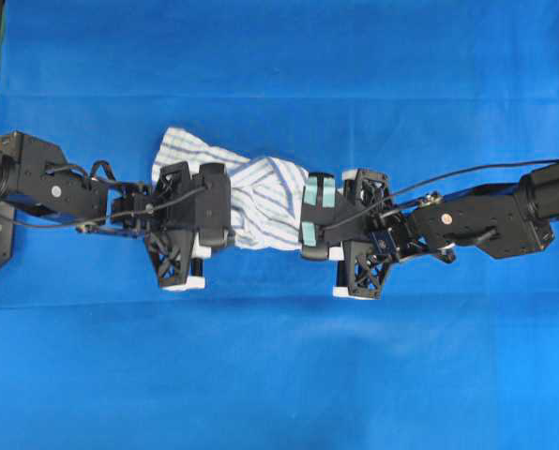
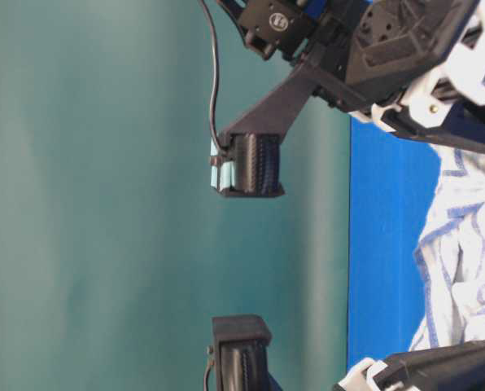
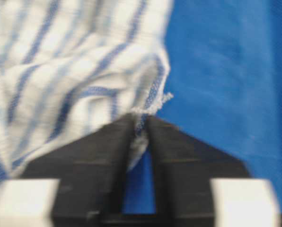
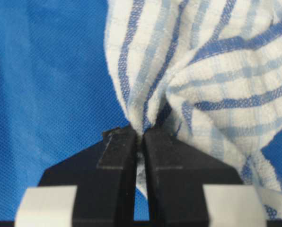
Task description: Lift the towel with both arms.
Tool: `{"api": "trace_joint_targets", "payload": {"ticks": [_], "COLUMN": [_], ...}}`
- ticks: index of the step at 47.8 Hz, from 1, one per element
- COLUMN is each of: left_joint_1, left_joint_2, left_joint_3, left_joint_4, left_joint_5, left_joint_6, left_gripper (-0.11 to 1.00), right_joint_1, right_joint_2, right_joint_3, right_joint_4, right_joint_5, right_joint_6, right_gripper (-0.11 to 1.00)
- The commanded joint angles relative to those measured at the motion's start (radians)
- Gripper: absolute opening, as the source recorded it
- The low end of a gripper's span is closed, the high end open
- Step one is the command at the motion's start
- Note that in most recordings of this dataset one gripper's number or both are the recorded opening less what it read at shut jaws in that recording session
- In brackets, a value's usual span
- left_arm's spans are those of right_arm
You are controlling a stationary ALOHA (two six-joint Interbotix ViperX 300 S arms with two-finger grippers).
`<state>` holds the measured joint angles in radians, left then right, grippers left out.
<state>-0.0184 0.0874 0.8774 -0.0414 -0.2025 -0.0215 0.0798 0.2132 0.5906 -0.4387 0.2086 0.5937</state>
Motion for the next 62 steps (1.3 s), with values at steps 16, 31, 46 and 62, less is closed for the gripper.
{"api": "trace_joint_targets", "payload": {"ticks": [16, 31, 46, 62], "left_joint_1": [0.003, 0.003, 0.026, 0.066], "left_joint_2": [-0.173, -0.437, -0.637, -0.732], "left_joint_3": [-0.049, -0.137, -0.291, -0.439], "left_joint_4": [-0.002, 0.006, 0.014, 0.017], "left_joint_5": [0.164, 0.419, 0.681, 0.807], "left_joint_6": [0.0, 0.002, 0.003, 0.011], "left_gripper": [0.01, 0.01, 0.01, 0.01], "right_joint_1": [0.005, 0.005, 0.005, 0.005], "right_joint_2": [-0.163, -0.413, -0.575, -0.607], "right_joint_3": [-0.011, -0.091, -0.255, -0.442], "right_joint_4": [0.005, 0.003, -0.005, -0.005], "right_joint_5": [0.066, 0.324, 0.551, 0.649], "right_joint_6": [0.008, -0.006, -0.066, -0.146], "right_gripper": [0.04, 0.04, 0.04, 0.04]}}
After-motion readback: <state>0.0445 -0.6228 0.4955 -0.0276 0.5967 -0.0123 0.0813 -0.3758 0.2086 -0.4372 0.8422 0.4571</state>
